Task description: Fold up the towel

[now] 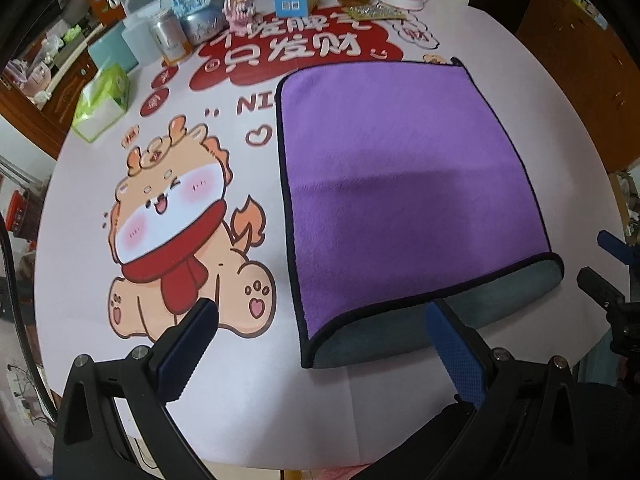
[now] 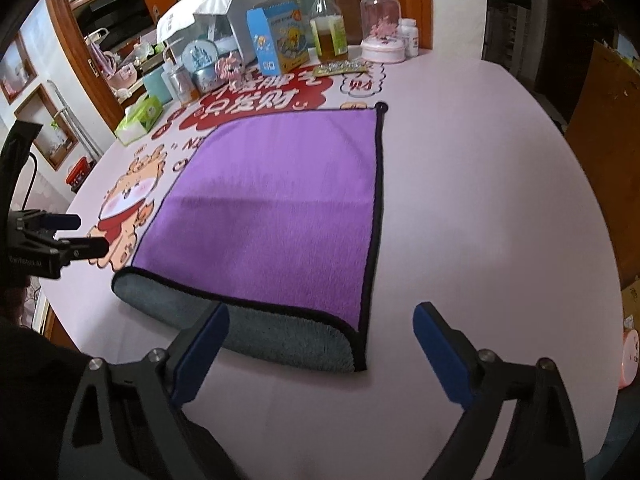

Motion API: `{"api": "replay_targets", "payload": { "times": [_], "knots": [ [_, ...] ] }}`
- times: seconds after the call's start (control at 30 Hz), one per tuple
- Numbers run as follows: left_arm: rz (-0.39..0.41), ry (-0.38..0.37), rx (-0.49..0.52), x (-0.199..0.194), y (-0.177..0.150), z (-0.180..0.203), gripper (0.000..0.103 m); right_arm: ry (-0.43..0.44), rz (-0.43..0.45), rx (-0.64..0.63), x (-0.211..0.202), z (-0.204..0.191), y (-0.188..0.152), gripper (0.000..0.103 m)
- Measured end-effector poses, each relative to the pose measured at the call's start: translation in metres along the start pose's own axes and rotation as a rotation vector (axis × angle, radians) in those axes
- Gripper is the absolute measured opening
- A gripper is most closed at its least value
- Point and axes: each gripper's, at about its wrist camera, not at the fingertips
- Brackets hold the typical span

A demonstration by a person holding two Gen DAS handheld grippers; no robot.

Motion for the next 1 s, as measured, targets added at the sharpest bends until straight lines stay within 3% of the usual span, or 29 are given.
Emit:
{"api": "replay_targets", "payload": {
  "times": [0.47,0.8,1.0],
  "knots": [
    [0.000,-0.083,-0.006,0.034,-0.014,-0.015,0.102,-0.010,-0.065,-0.013,0.037,0.012,-0.020,0.071],
    [-0.056,-0.126,-0.005,0.054,-0.020,-0.005,0.086,0.005,-0.083,-0.027,0.045,0.012,-0.026,0.053],
    [-0.055,-0.152,0.016,0.057,-0.017,0.003,0.063,0.006,-0.082,-0.032,0.044,0.012,-0.027,0.046]
  ]
}}
Point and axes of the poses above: each gripper's, at about its wrist camera, not at the fingertips, and x roughly the way its jaws point, z to its right, y to its top, and after that the axes turned 15 degrees about x, right-handed
